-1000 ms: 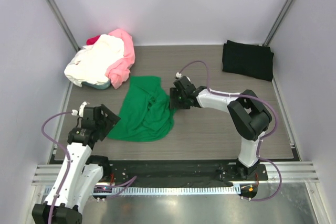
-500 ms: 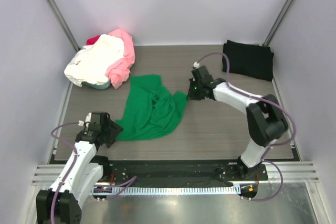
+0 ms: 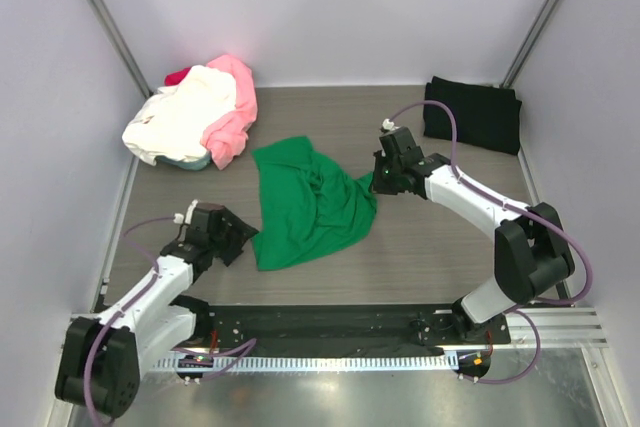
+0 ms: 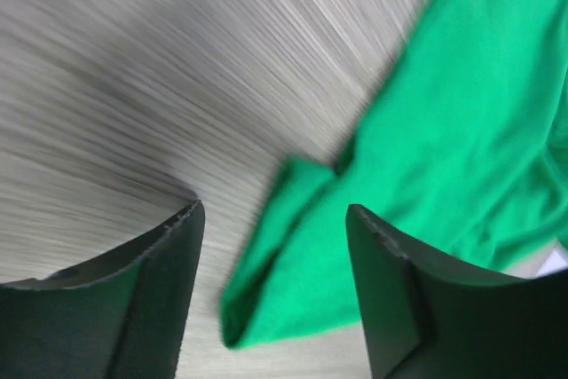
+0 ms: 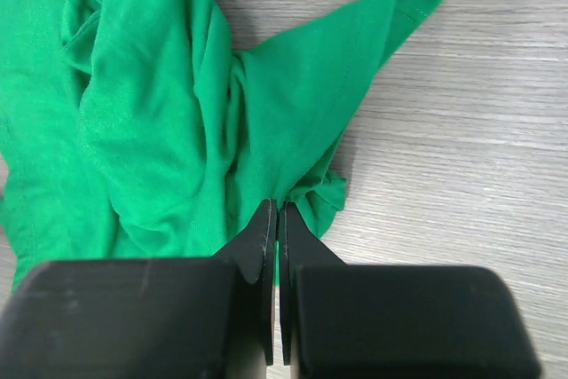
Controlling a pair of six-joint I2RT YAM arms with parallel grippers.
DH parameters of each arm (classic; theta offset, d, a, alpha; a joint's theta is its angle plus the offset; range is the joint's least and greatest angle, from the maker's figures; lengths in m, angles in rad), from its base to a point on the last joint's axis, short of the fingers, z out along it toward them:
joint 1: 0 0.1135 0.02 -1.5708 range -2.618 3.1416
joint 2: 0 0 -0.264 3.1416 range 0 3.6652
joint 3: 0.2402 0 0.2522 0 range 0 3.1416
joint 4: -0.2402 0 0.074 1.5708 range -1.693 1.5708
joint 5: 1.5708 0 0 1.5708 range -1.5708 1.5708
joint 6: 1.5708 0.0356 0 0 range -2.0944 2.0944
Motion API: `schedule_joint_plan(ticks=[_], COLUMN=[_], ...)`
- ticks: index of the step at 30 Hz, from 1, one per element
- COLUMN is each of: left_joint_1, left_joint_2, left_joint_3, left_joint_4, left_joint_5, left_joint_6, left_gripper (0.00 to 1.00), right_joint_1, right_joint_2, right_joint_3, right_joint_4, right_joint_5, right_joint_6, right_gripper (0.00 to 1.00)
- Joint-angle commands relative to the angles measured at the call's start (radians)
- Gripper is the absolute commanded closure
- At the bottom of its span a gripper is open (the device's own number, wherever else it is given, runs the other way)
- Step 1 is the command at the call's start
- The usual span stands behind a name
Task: Fold and stack the t-shirts
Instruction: Flatten the tshirt out
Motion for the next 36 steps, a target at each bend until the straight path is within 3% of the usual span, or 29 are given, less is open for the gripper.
schedule_joint_plan(ticks=[1,3,9,11,12,14,16,21,26,28,32,36], left_joint_1=[-0.109,-0.175,-0.243,-0.275,-0.289,-0.313,-0.312,-0.246,-0.005,0.059,0.084,0.085], left_joint_2=[0.026,0.04,0.15,0.212,0.23,0.288,0.295,0.141,0.118,0.137,0.134,0.095], left_joint_3=[-0.003,0.009,0.018,0.025,0.047,0.087,0.17,0.504,0.938,1.015,1.054,0.929], left_joint_4=[0.018,0.015,0.05,0.087,0.095,0.091,0.06,-0.28,-0.535,-0.576,-0.62,-0.584], left_joint_5=[-0.056,-0.097,-0.119,-0.114,-0.114,-0.105,-0.101,-0.197,-0.139,-0.09,-0.052,-0.012], left_joint_6=[-0.042,-0.056,-0.075,-0.082,-0.081,-0.065,-0.045,0.057,0.203,0.228,0.243,0.222], left_gripper=[0.31,0.32,0.52,0.68,0.85,1.0,1.0,1.0,1.0,1.0,1.0,1.0], right_joint_1=[0.001,-0.007,-0.016,-0.024,-0.027,-0.045,-0.062,-0.206,-0.306,-0.318,-0.321,-0.323], right_joint_2=[-0.043,-0.047,-0.052,-0.053,-0.052,-0.058,-0.067,-0.133,-0.201,-0.225,-0.282,-0.342], right_joint_3=[0.01,0.011,-0.001,-0.006,-0.012,-0.015,-0.006,0.191,0.478,0.529,0.556,0.49], right_joint_4=[0.001,0.0,-0.007,-0.007,-0.007,-0.008,-0.028,-0.218,-0.427,-0.486,-0.531,-0.539], right_joint_5=[0.009,0.008,0.003,0.002,0.002,-0.001,-0.001,0.086,0.15,0.187,0.218,0.213], right_joint_6=[0.005,0.005,0.002,0.0,0.0,0.0,-0.006,-0.047,-0.089,-0.099,-0.102,-0.098], right_gripper=[0.99,0.99,0.99,0.99,0.99,0.99,0.99,0.99,0.99,0.99,0.99,0.99])
